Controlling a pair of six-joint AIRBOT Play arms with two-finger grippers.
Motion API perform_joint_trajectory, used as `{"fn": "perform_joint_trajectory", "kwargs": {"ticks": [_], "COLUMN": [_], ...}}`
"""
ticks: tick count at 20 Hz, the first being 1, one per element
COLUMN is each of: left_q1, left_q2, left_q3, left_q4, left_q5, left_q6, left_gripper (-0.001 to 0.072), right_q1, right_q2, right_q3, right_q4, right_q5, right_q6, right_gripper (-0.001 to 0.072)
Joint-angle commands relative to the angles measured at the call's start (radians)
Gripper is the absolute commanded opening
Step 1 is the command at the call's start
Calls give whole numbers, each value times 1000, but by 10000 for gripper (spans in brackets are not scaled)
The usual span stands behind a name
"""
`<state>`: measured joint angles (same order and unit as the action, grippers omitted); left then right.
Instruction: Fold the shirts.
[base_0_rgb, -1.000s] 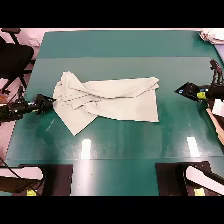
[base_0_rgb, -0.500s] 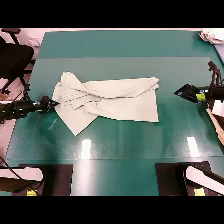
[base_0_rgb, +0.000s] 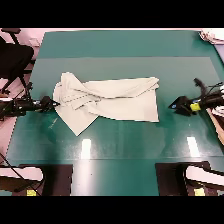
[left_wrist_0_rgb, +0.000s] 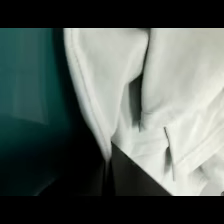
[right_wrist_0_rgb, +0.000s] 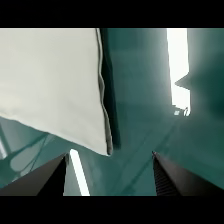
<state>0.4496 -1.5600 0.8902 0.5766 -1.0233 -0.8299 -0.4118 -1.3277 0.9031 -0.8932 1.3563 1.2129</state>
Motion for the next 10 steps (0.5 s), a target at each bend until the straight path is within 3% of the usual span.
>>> {"fn": "perform_joint_trajectory", "kwargs": {"ticks": [1,7,10], "left_q1": [1,1,1], "left_q2": [3,3,3], "left_q3": [7,7,7], "left_q4": [-11,-12,-12], "left_q5": [-34,-39,-45], "left_q6": [1,0,0], "left_gripper": [26,26,26], "right_q1": [43,154,212], "right_q2": [-69,-74,-74], "right_q3": [-95,-179,-179], "right_q4": [2,17,98], "right_q5": [-47,-143,-215], "right_q6": [-2,-18,-36], "right_gripper": [589,588,584]}}
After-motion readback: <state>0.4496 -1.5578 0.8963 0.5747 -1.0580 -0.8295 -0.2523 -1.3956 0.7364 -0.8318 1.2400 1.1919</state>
